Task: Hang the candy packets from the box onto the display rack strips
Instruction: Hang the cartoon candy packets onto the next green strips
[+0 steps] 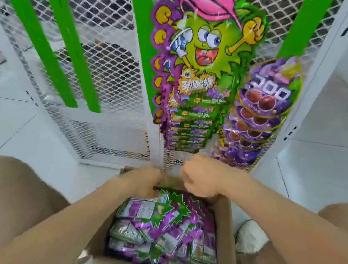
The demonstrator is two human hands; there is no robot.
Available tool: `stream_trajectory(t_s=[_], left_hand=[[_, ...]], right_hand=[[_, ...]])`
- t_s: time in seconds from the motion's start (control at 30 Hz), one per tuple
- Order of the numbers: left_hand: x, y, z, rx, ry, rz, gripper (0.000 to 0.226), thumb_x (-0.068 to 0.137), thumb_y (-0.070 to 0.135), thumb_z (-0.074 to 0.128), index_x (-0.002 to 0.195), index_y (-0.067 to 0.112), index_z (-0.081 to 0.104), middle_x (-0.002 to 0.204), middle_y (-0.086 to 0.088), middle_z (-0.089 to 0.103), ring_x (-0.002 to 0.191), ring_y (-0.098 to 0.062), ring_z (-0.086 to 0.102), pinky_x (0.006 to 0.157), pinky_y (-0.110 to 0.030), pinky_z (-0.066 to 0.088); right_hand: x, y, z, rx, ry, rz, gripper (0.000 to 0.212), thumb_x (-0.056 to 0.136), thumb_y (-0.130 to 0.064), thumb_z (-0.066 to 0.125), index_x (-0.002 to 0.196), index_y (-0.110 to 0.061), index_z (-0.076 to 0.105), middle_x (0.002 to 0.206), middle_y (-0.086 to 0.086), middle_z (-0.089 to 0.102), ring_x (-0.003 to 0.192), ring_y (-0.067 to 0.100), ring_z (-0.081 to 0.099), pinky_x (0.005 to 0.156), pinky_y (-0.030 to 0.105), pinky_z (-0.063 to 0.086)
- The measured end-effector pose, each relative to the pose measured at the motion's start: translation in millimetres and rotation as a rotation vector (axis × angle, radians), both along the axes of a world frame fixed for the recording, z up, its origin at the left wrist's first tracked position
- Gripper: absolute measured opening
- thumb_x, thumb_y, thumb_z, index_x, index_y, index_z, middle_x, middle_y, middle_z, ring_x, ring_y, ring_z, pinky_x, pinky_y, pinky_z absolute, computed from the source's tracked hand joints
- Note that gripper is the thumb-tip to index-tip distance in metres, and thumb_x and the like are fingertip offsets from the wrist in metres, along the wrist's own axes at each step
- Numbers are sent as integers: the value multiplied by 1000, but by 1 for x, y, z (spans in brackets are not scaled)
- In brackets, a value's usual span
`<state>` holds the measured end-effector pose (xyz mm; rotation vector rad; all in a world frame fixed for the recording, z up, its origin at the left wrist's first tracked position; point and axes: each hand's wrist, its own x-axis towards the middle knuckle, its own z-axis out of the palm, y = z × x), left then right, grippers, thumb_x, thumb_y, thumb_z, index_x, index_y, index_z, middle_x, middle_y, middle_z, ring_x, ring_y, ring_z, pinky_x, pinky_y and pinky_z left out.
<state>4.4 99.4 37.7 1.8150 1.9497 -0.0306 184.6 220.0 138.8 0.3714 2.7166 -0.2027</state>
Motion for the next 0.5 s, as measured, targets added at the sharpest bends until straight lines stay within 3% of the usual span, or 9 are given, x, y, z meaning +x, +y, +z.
stream_trajectory(t_s=[0.1,0.2,0.27,0.33,0.43,0.5], left_hand=[[-7,-17,-51,-278,-109,90,86,83,52,86,153,15,52,158,-5,51,144,-25,50,116,-39,43],[-10,-28,-104,-327,-240,159,143,51,94,77,165,21,30,169,0,34,156,-24,34,127,-45,32],[-2,-31,-117,-419,-242,182,164,38,98,74,168,19,13,175,-2,19,160,-27,24,130,-45,27],[12,-30,-119,-518,-143,149,157,51,84,85,169,16,7,174,-6,20,158,-31,29,126,-44,33],[25,-26,-126,-449,21,97,124,60,75,89,156,16,36,143,-7,62,124,-31,64,100,-45,56],[20,-24,-124,-417,33,91,108,67,68,89,150,19,42,137,-5,66,120,-30,66,96,-45,57]], right_hand=[[-5,0,-24,84,-146,67,19,99,-13,52,83,-13,43,79,1,37,75,29,55,59,35,44],[-16,4,-39,69,-211,117,4,99,-16,54,98,-13,54,97,8,53,77,28,55,60,33,46],[-29,5,-44,45,-223,145,5,99,-18,56,101,-14,56,96,5,53,79,26,58,57,32,47],[-42,7,-46,33,-233,166,5,99,-16,56,101,-16,51,87,1,45,77,24,58,62,35,52],[-60,10,-50,42,-217,188,5,99,-15,54,98,-15,50,83,1,46,65,16,50,53,31,45],[-68,12,-52,31,-218,182,5,99,-14,53,99,-10,57,89,4,55,64,16,51,51,30,42]])
